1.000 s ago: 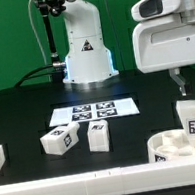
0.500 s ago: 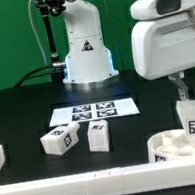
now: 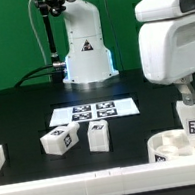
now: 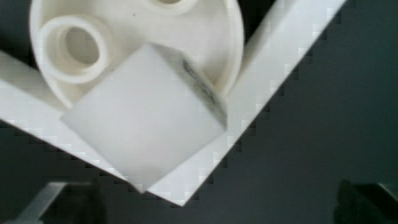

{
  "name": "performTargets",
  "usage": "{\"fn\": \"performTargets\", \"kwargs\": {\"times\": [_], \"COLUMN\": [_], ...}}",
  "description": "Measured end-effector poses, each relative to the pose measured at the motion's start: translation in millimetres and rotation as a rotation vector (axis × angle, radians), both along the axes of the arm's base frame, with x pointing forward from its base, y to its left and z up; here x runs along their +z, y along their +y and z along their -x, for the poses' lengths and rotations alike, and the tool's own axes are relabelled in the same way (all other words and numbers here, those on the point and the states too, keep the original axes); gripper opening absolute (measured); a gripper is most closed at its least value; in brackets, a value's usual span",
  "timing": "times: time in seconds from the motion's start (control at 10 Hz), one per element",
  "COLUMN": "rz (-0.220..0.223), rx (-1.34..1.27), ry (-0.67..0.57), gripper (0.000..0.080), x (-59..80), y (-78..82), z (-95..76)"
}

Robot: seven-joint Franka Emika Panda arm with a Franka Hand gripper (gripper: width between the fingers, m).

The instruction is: Assemble stool

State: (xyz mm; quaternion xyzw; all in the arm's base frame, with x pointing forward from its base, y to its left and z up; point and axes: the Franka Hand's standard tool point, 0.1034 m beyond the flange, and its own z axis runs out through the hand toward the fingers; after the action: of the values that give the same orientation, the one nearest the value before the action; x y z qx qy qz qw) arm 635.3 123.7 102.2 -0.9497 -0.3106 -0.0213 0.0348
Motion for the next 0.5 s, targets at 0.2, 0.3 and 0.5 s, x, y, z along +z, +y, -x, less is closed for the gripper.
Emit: {"fn": "performTargets", "kwargs": {"times": [0.2,0.3,0.5], "rz": [0.018,0.034,0.060], "rx": [0.195,0.272,0.460], "ry": [-0.024,-0.049,-0.054], "gripper": [0.0649,0.0649,0.0649], "x": [-6.1,-8.2,-17.0], "y": [-3.6,-2.1,-5.2], "z": [-1.8,-4.1,-2.4]}}
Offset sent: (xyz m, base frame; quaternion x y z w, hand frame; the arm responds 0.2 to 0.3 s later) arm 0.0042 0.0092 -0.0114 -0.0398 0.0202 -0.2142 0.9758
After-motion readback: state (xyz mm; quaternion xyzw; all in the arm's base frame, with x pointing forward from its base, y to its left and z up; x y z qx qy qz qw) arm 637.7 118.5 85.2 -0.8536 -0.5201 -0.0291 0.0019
